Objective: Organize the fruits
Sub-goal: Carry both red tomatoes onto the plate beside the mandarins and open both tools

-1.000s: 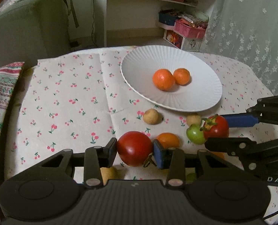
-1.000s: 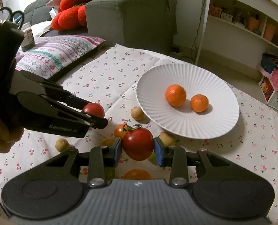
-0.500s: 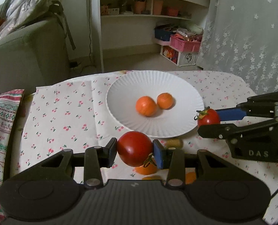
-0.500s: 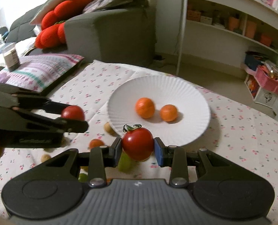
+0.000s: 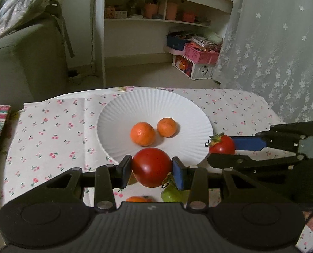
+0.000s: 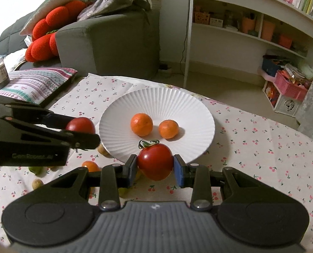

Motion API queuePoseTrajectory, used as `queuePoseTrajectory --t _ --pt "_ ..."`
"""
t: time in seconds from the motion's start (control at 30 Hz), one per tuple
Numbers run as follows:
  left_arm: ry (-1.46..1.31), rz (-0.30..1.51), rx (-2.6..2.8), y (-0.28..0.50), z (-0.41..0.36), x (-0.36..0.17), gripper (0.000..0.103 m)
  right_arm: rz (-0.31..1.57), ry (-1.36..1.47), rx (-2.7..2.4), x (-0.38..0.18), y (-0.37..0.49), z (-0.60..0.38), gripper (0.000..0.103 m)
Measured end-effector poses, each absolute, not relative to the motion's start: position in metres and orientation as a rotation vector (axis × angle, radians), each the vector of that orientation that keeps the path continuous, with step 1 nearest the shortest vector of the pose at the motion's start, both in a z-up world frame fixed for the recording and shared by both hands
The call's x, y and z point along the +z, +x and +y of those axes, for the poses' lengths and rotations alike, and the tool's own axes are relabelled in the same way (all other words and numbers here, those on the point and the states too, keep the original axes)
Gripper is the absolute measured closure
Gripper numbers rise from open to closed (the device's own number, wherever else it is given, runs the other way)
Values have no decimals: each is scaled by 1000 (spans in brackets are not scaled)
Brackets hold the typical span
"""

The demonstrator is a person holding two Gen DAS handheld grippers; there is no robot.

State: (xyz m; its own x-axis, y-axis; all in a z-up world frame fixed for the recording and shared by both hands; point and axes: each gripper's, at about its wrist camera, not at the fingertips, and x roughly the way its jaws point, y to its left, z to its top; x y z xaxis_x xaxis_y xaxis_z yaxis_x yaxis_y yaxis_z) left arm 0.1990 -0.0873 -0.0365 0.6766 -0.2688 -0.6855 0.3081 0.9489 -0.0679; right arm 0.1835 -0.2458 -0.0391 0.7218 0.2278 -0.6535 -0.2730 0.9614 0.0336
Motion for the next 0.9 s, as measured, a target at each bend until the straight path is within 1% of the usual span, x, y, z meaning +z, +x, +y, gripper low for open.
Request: queuePoseTrajectory --t 0.2,0.6,0.9 --pt "49 786 -344 219 -93 -51 89 734 -62 263 -48 193 -249 70" --pt "91 774 -395 235 -101 -65 88 735 -78 263 -61 216 -247 70" --pt "16 788 -405 243 -90 -72 88 736 -34 259 -65 222 -249 68"
